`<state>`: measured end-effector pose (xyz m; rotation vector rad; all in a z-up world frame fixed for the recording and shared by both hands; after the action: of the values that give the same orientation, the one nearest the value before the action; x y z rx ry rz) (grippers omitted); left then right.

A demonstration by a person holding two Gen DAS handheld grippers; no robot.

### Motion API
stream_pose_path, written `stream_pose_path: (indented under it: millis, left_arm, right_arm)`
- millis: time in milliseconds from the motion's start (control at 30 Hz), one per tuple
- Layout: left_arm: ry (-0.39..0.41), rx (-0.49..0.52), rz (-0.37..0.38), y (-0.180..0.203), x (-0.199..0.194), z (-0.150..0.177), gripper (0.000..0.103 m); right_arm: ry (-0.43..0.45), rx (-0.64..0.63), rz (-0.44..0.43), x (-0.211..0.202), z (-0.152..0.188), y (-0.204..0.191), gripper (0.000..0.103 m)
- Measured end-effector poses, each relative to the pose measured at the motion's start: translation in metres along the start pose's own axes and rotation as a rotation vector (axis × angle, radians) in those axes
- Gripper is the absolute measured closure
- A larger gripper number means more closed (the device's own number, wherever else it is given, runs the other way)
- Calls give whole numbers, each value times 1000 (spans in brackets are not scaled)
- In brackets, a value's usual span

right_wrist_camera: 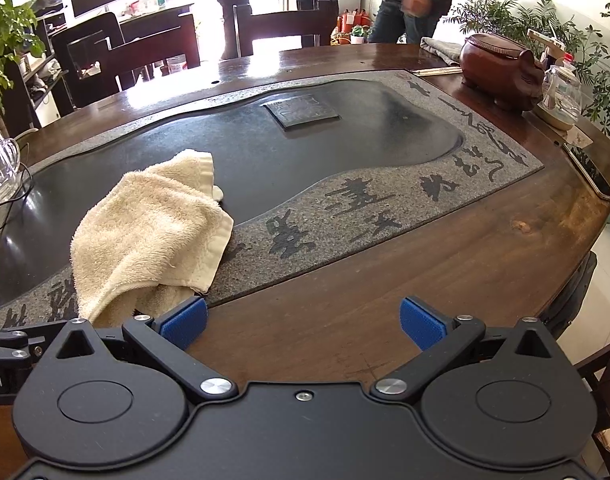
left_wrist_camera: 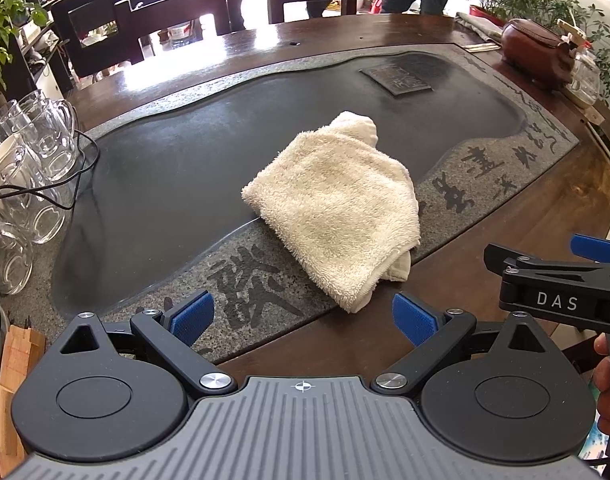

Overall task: Fold towel
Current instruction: 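Move both grippers toward the crumpled cream towel on the tea tray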

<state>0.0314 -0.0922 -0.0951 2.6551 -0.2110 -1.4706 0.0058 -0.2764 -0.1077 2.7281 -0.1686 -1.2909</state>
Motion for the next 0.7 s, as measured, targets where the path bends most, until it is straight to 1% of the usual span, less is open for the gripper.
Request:
stream_pose_path:
  millis: [500,700]
  left_arm:
    - [-2,16,2,5,0,0,6]
    - [3,42,14,13,-1,-1,6]
  right_arm:
    - [-4,1,-1,0,2,1,0]
    - [-4,5,2,0,2,3,0]
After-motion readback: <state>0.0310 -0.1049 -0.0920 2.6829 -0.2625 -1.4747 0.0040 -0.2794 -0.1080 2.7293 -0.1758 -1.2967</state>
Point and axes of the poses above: each gripper's, at about its wrist camera, not at the fingertips, and x roughly the way its jaws point, y to its right, z to its underside, the point moved 8 cm from there along x, roughly the way its jaws point, and after that the axes turned 15 degrees about -x, right-handed, at the moved point
